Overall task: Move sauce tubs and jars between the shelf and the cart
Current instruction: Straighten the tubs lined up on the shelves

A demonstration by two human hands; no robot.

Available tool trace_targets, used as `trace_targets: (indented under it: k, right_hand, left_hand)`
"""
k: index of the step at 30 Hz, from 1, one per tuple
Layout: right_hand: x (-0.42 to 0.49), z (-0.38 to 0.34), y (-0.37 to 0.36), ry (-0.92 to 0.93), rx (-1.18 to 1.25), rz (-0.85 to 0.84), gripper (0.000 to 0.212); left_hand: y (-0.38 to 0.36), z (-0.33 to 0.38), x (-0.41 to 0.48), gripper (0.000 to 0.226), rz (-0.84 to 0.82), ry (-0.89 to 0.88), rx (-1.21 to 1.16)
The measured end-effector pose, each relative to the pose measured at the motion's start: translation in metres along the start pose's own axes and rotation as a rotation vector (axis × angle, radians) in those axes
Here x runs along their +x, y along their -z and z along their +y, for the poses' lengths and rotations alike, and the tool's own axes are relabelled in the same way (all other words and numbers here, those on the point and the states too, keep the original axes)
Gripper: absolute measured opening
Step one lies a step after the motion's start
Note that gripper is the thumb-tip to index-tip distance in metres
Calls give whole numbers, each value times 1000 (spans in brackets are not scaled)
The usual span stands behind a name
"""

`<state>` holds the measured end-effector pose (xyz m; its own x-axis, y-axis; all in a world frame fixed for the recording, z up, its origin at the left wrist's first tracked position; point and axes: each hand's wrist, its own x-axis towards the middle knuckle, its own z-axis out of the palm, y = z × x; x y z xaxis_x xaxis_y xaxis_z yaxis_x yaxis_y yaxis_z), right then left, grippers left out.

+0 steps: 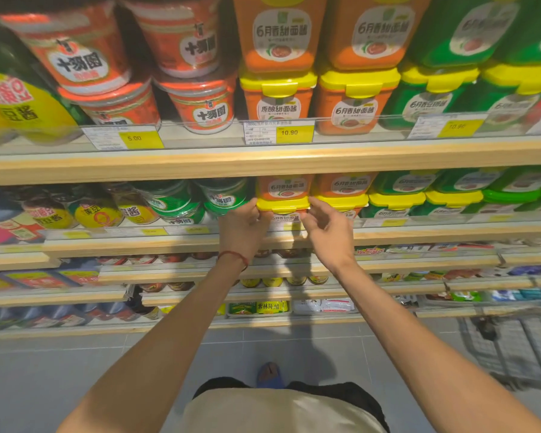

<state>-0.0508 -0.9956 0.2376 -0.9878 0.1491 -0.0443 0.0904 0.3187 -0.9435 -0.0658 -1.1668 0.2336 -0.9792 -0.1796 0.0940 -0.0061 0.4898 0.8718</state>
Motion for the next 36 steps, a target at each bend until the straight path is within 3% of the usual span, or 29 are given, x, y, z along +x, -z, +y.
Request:
trace_targets:
  k: [2, 4, 6, 9, 12, 18, 23, 29, 33, 36]
  right_hand:
    - [-1, -5, 0, 79, -80, 180, 37]
    - [0, -12, -1, 171, -118, 271, 31]
    - [4, -18, -3, 229, -157, 243, 26]
    - [13, -19, -8, 197, -139, 129, 38]
    - [19, -19, -12, 153, -101, 135, 39]
    - [23, -17, -20, 131, -44, 246, 40]
    - [25, -16, -16, 107, -71, 243, 40]
    - [22, -19, -13, 131, -9, 211, 19]
    - [22, -16, -11, 152, -3, 198, 22]
    - [18, -16, -7, 169, -32, 166, 21]
  left_hand:
    - [6, 5, -1, 45, 69, -52, 29]
    - [10, 12, -1, 23, 126, -66, -20]
    - [8, 12, 7, 35, 159, -34, -119]
    - [1, 12, 22, 62, 95, 69, 1]
    - [-3, 10, 26, 64, 19, 130, 36]
    - [-3, 6, 30, 62, 38, 132, 17]
    - [-2, 3, 31, 80, 32, 109, 14]
    - [-1, 12, 23, 66, 26, 118, -3]
    - [0, 19, 18, 53, 49, 73, 33]
    - [2, 17, 12, 57, 53, 12, 33]
